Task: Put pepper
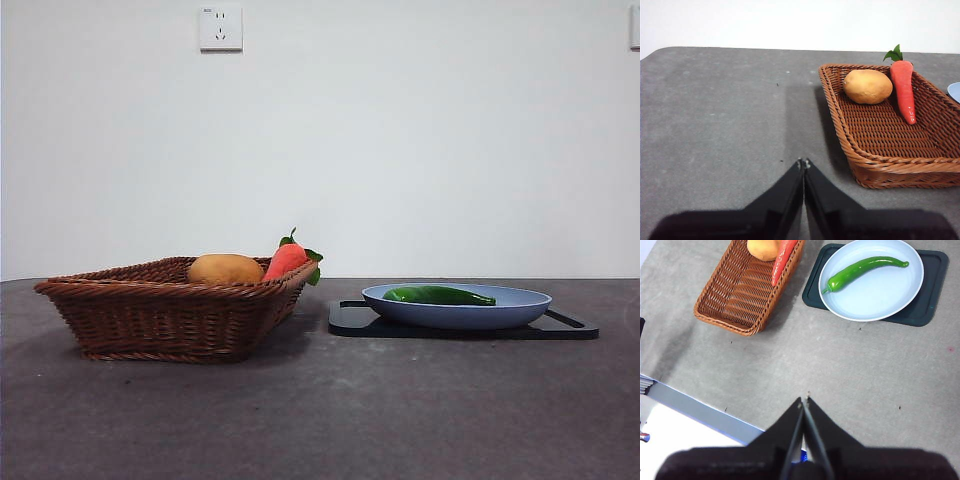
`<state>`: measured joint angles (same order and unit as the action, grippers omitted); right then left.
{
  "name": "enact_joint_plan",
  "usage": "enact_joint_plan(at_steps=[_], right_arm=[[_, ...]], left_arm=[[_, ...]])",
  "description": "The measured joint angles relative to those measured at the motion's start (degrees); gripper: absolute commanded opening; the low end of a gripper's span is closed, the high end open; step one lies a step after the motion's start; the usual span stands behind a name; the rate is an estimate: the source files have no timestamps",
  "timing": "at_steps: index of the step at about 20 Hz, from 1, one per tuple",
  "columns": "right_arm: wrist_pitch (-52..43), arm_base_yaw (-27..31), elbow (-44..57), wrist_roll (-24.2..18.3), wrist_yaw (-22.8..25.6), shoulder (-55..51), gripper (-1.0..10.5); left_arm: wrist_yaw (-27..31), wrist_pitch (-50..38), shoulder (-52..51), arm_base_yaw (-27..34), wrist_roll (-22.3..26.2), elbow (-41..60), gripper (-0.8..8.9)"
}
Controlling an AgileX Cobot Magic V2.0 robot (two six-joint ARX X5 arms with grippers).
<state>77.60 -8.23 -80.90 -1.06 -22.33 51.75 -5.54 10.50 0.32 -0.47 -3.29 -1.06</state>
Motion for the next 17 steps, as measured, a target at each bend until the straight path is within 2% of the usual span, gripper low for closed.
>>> enact_joint_plan(at_steps=[12, 15, 17], right_arm=[[0.0, 0.0, 0.0, 0.0, 0.0, 0.0, 0.1], [-0.4, 0.1, 0.0, -1.2, 0.0, -0.2, 0.1], [-6.9, 1.3, 0.5, -1.6, 0.0, -2.9, 0.1]], left_arm=[[0.0, 0.0, 0.0, 0.0, 0.0, 0.0, 0.08], [0.0, 0.0, 0.0, 0.0, 0.0, 0.0, 0.08], [0.0, 0.0, 0.0, 0.0, 0.0, 0.0, 0.08]])
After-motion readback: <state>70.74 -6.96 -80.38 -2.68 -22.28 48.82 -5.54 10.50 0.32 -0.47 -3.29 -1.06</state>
